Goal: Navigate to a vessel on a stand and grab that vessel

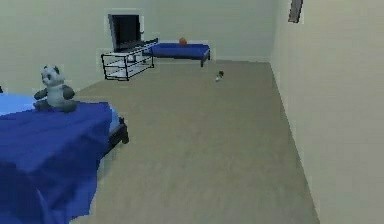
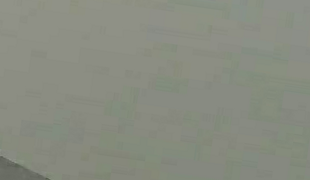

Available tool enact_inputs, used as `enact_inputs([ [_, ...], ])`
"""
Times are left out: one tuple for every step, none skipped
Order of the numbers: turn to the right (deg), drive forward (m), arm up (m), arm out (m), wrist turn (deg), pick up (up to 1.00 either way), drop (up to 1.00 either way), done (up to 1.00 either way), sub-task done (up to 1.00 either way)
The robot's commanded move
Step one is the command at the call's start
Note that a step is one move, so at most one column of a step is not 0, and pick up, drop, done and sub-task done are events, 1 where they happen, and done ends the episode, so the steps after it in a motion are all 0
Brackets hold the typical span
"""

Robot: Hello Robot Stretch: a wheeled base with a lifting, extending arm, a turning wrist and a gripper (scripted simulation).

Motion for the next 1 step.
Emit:
enact_inputs([
  [0.0,1.0,0.0,0.0,0.0,0.0,0.0,0.0,0.0],
])
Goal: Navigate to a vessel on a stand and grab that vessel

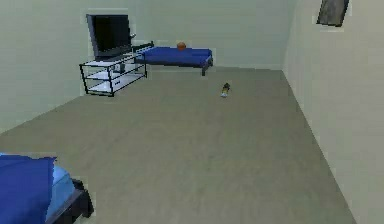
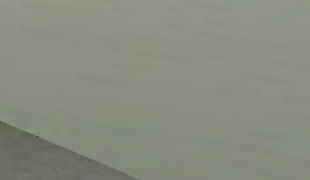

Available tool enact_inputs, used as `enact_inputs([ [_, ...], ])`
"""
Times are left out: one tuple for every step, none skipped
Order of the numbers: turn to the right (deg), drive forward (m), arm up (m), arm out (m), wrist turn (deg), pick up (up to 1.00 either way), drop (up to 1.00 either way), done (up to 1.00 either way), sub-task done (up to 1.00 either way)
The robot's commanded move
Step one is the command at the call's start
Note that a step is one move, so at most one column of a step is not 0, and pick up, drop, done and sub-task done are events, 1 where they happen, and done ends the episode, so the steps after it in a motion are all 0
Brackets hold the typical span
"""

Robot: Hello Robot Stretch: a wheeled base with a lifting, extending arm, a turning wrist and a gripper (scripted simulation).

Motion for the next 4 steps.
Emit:
enact_inputs([
  [-3.0,0.0,0.0,0.0,0.0,0.0,0.0,0.0,0.0],
  [0.0,1.0,0.0,0.0,0.0,0.0,0.0,0.0,0.0],
  [-3.0,0.0,0.0,0.0,0.0,0.0,0.0,0.0,0.0],
  [0.0,0.3,0.0,0.0,0.0,0.0,0.0,0.0,0.0],
])
